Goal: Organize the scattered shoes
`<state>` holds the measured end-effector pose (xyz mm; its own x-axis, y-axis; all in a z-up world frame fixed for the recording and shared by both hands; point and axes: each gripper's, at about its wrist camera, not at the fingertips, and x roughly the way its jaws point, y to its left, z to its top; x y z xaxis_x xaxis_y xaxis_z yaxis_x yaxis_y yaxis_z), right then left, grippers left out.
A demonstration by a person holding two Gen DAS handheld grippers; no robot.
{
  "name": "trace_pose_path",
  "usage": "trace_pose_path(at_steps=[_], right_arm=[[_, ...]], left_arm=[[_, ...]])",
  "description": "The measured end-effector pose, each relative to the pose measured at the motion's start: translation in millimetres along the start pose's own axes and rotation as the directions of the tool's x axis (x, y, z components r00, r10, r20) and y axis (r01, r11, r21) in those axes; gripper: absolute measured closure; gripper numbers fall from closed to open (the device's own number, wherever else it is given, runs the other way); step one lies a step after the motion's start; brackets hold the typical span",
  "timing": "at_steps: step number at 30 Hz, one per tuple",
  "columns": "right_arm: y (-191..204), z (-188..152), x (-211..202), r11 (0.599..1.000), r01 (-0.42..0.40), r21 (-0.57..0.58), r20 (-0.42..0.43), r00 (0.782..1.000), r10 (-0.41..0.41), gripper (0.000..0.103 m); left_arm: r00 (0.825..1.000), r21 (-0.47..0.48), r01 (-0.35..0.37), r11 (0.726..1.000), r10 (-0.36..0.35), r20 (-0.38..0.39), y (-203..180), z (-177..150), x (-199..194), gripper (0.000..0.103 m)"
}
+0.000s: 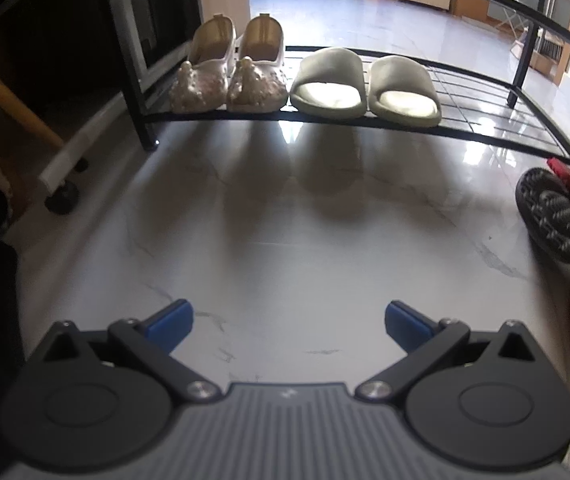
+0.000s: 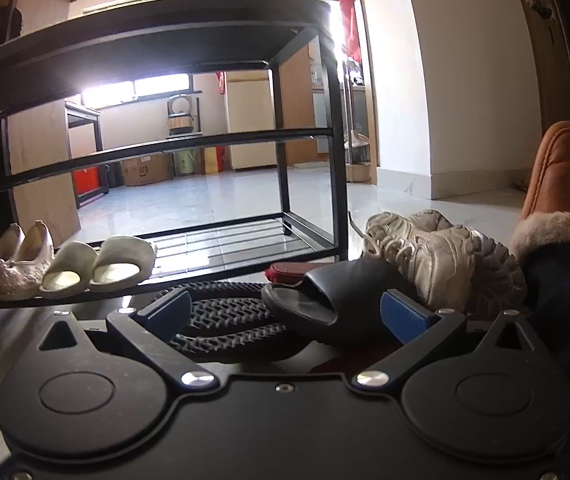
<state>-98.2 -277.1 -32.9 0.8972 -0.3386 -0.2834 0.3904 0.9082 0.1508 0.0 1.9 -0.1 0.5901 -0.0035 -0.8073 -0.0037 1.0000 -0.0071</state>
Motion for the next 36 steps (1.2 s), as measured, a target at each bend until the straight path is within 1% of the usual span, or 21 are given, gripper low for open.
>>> trace_pose_path(at_steps=[4, 6, 9, 10, 13, 20, 28, 36], right_arm=[[-0.9, 3.3, 6.1, 1.0, 0.011, -0.01, -0.003, 1.0, -0.011, 0.0], [5.1, 7.1, 4.9, 0.999, 0.006, -0.036, 0.011, 1.0, -0.005, 0.0], [9.0, 1.9, -5.9, 0.999, -0.003, -0.034, 0.061, 0.998, 0.005, 0.0], [9.5, -0.5, -11.5, 1.0, -0.007, -0.029, 0.075, 0.997, 0.009, 0.0], [1.1, 1.3, -3.7, 1.0, -0.019, 0.008, 0.036, 0.999, 0.019, 0.0], [-0.9, 0.7, -5.0, 0.999, -0.022, 0.024, 0.028, 0.999, 0.021, 0.0], [-1.2, 1.4, -5.9, 0.999, -0.014, 0.039, 0.026, 1.0, 0.013, 0.0], [-0.9, 1.5, -5.0, 0.999, -0.017, 0.043, 0.029, 0.999, 0.016, 0.0]], left_arm=[[1.0, -0.025, 0.015, 1.0, -0.015, 0.005, 7.1, 0.6, 0.7, 0.0], [1.0, -0.004, -0.002, 1.0, 0.002, -0.005, 7.5, 4.6, 3.8, 0.0], [0.999, 0.033, -0.045, 0.998, 0.044, 0.03, -3.5, 1.3, -8.3, 0.0], [0.999, 0.033, -0.045, 0.998, 0.044, 0.031, -4.7, 2.7, -8.4, 0.0], [0.998, 0.023, -0.037, 0.999, 0.036, 0.045, -3.3, 3.9, -9.5, 0.0], [0.998, 0.012, -0.03, 0.999, 0.03, 0.06, 0.2, 0.2, -12.8, 0.0], [0.999, -0.025, -0.005, 1.0, 0.007, 0.044, 4.6, 1.8, -12.2, 0.0], [0.998, -0.022, -0.007, 1.0, 0.008, 0.054, 0.7, 0.8, -12.8, 0.0]])
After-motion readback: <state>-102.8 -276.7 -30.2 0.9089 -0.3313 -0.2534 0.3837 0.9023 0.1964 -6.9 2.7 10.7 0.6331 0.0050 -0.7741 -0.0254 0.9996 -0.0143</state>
